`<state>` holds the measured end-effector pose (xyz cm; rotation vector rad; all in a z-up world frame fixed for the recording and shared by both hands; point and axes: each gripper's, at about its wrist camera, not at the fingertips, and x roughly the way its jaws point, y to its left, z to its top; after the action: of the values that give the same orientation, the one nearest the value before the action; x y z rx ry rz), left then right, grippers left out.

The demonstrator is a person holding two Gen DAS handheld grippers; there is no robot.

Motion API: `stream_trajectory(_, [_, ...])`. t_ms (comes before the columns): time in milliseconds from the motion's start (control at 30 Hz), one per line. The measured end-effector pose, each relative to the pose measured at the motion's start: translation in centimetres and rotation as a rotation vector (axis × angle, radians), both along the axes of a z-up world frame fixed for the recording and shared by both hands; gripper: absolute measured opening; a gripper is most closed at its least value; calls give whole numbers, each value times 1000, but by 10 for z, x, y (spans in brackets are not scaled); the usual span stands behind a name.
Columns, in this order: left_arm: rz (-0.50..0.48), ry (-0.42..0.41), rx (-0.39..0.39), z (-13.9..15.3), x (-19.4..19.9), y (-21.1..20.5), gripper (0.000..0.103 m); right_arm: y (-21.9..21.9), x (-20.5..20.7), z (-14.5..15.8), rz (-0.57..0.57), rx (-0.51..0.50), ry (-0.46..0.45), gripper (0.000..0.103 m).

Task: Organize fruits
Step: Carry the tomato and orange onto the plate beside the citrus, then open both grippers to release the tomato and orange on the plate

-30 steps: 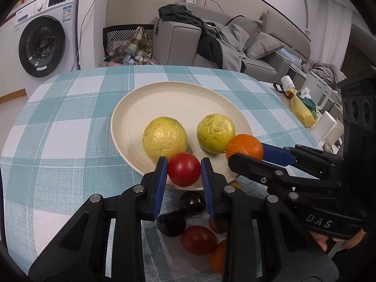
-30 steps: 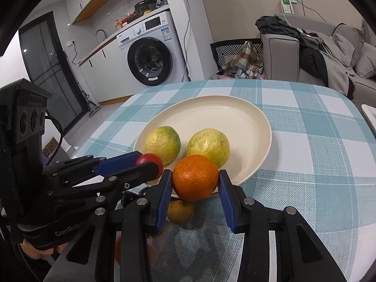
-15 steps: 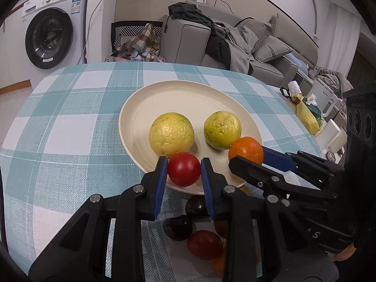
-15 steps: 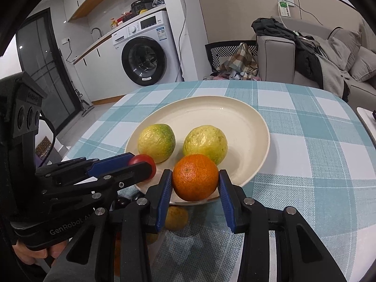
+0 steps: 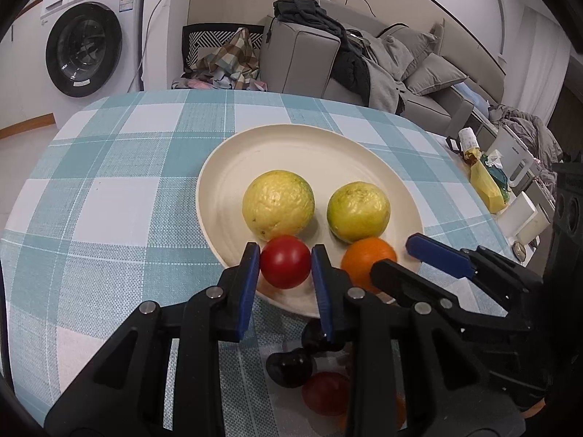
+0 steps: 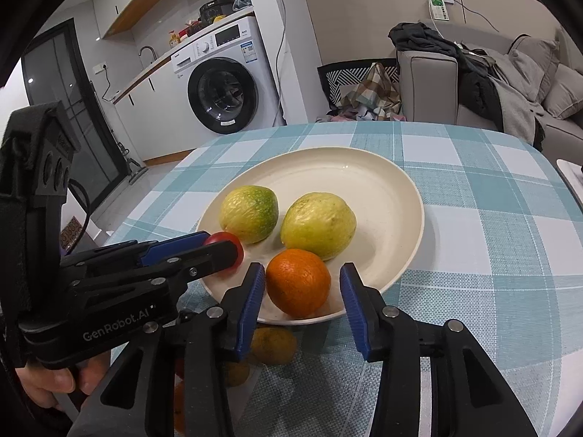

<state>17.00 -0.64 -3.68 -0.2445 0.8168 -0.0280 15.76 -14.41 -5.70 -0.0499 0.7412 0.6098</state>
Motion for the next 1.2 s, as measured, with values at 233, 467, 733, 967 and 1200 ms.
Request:
stream_trajectory(233, [-1,6,8,0,3,0,26,-6,-1,5,-23,22,-22,74])
stream_trajectory(467, [-6,9,24,2,2,-1,27,-15,-1,7,-44,48,-22,87])
stream_trajectory(733, [1,-2,24,7,-12,2,57,-18,-4,8,-36,69,-23,98])
stream_trajectory(967, [12,-27,61,12,-27,8,82,-22,-6,12,-38,90,-36,103])
stream_trajectory(1200, [33,-56,104,17,-43,12,102,-27,-8,18,-19,129,-52,103])
